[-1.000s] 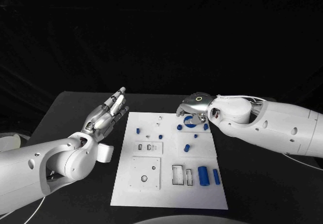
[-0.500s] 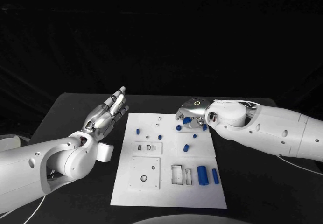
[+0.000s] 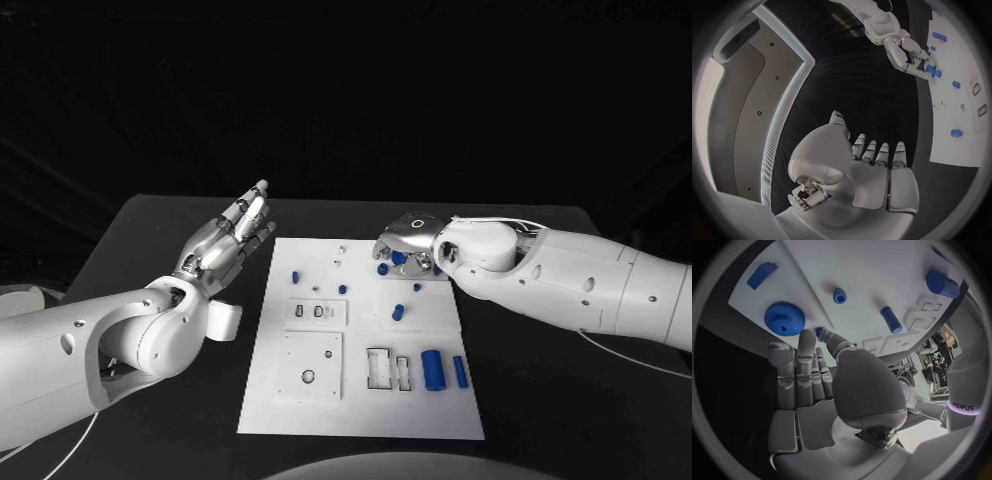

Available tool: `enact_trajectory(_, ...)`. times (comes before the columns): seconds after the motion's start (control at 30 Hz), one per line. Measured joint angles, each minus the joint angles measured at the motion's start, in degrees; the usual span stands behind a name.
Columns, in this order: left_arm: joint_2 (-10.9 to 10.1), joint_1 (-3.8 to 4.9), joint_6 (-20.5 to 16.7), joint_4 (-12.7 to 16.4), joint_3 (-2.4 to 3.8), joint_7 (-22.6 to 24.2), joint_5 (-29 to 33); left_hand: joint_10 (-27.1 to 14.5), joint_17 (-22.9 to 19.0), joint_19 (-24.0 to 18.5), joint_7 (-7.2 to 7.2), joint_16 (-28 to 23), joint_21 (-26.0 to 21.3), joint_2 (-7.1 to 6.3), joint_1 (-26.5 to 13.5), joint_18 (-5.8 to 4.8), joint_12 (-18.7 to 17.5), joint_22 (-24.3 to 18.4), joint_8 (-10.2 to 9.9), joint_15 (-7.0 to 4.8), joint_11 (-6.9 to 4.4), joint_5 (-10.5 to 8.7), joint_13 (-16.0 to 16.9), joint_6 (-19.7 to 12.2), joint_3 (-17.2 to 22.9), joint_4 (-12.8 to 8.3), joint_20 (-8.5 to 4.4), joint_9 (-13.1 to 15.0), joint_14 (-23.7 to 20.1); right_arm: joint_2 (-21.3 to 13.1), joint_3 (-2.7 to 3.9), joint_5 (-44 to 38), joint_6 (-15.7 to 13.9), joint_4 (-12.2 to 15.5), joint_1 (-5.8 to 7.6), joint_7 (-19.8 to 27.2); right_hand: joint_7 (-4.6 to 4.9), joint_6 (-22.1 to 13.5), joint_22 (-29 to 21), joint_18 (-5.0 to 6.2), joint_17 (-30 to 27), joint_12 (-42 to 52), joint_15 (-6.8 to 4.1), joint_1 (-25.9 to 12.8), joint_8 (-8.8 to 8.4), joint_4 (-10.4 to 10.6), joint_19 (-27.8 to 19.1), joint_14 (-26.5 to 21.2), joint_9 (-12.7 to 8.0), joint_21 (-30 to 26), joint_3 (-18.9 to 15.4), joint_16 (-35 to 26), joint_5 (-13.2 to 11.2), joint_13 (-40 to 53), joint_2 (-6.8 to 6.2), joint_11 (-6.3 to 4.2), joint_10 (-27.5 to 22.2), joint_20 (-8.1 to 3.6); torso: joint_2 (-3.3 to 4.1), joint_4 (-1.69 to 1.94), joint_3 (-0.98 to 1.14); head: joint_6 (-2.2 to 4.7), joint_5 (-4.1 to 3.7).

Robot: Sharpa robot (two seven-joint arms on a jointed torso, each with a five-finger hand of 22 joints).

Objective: Assemble the parts on the task board

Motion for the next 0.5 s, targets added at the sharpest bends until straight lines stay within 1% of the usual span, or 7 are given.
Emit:
enact_trajectory(0.07, 0.0, 0.00, 0.0, 0.0, 0.00, 0.0, 0.0, 0.0, 0.0, 0.0, 0.00, 0.0, 0.0, 0.02, 0.0, 0.00, 0.0, 0.0, 0.0, 0.00, 0.00, 0.21, 0.0, 0.0, 0.0, 0.0, 0.00, 0.0, 0.0, 0.4, 0.00, 0.1, -0.2, -0.6, -0.28, 0.2, 0.00, 0.0, 0.6, 0.01, 0.5, 0.0, 0.00, 0.0, 0.00, 0.2, 0.2, 0.0, 0.1, 0.5, 0.4, 0.5, 0.3, 0.1, 0.00, 0.22, 0.2, -0.12, -0.01, 0.02, -0.01, -0.10, -0.01)
enact_trajectory(0.13, -0.1, -0.01, 0.1, 0.0, -0.01, 0.0, 0.0, 0.0, 0.0, 0.0, 0.00, 0.0, 0.0, 0.23, 0.2, 0.00, 0.0, 0.0, 0.0, 0.00, 0.00, 0.29, 0.0, 0.0, 0.0, 0.0, 0.00, 0.0, 0.0, 0.7, 0.00, 0.2, -0.3, -1.0, -0.50, 0.4, 0.00, 0.0, 1.2, -0.83, 0.9, 0.0, 0.00, -0.3, 0.00, 0.3, 0.4, 0.0, 0.2, 1.0, 0.6, 0.8, 0.3, 0.2, -0.25, 0.23, 0.2, 0.01, -0.02, 0.03, -0.01, -0.16, 0.00)
enact_trajectory(0.2, -0.2, -0.01, 0.1, 0.0, -0.01, 0.0, 0.0, 0.0, 0.0, 0.0, 0.00, 0.0, 0.0, 0.23, 0.2, 0.00, 0.0, 0.0, 0.0, 0.00, 0.00, 0.29, 0.0, 0.0, 0.0, 0.0, 0.00, 0.0, 0.0, 1.0, 0.00, 0.4, -0.5, -1.4, -0.69, 0.7, 0.18, 0.5, 1.9, -0.87, 1.4, 0.3, 0.00, -0.3, 0.00, 0.5, 0.4, 0.0, 0.4, 1.4, 1.3, 1.4, 0.3, 0.3, -0.30, 0.39, 0.4, 0.01, -0.03, 0.05, -0.01, -0.29, 0.04)
enact_trajectory(0.23, -0.2, -0.01, 0.1, 0.0, -0.01, 0.0, 0.0, 0.0, 0.0, 0.0, 0.00, 0.0, 0.0, 0.23, 0.2, 0.00, 0.0, 0.0, 0.0, 0.00, 0.00, 0.29, 0.0, 0.0, 0.0, 0.0, 0.00, 0.0, 0.0, 1.1, 0.00, 0.4, -0.5, -1.6, -0.74, 0.8, 0.17, 0.9, 2.3, -0.87, 1.7, 0.3, -0.13, -0.3, 0.02, 0.6, 0.4, 0.1, 0.5, 1.6, 1.4, 1.5, 0.3, 0.3, -0.30, 0.29, 0.7, 0.01, -0.03, 0.05, -0.01, -0.35, 0.05)
enact_trajectory(0.33, -0.2, -0.02, 0.1, 0.0, -0.01, 0.0, 0.0, -0.2, 0.0, 0.0, 0.00, 0.0, 0.0, 0.01, 0.5, 0.00, 0.2, 0.0, 0.0, 0.00, 0.21, 0.29, 0.0, 0.0, 0.0, 0.0, 0.00, 0.0, 0.0, 1.4, 0.00, 0.6, -0.7, -2.1, -0.84, 1.1, 0.22, 1.7, 3.1, -0.87, 2.2, 0.3, -0.21, -0.6, 0.52, 0.8, 0.4, 0.2, 0.8, 2.2, 1.9, 2.1, 0.3, 0.4, -0.60, 0.30, 0.7, 0.01, -0.09, 0.04, -0.03, -0.45, 0.09)
enact_trajectory(0.43, -0.2, -0.02, 0.2, 0.0, -0.01, -0.1, 0.0, 0.0, 0.0, -0.1, 0.00, 0.0, 0.0, 0.03, 0.5, 0.00, 0.2, 0.0, 0.0, 0.12, 0.42, 0.58, 0.0, 0.0, 0.0, 0.0, 0.32, 0.0, -0.1, 1.6, 0.01, 0.9, -0.8, -2.6, -0.90, 1.3, 0.13, 3.4, 4.2, -0.87, 3.0, 0.3, -0.21, -0.6, 1.23, 1.3, 0.8, 0.2, 1.4, 2.9, 2.4, 2.8, 0.0, 0.6, -0.60, 0.17, 1.3, 0.00, -0.15, 0.04, -0.05, -0.60, 0.12)
enact_trajectory(0.5, -0.2, -0.02, 0.2, 0.0, -0.01, -0.1, 0.0, 0.0, 0.0, 0.0, 0.00, 0.0, 0.0, 0.23, 0.7, 0.01, 0.2, 0.0, 0.0, 0.20, 0.42, 0.69, 0.0, 0.0, 0.2, -0.1, 0.41, 0.0, -0.2, 1.7, 0.02, 1.2, -0.9, -2.8, -0.92, 1.5, 0.03, 3.7, 4.7, -0.87, 3.3, 0.3, -0.21, -0.6, 1.23, 1.4, 0.8, 0.2, 1.5, 3.2, 2.8, 3.0, 0.0, 0.6, -0.60, 0.24, 1.5, 0.00, -0.19, 0.04, -0.06, -0.67, 0.12)
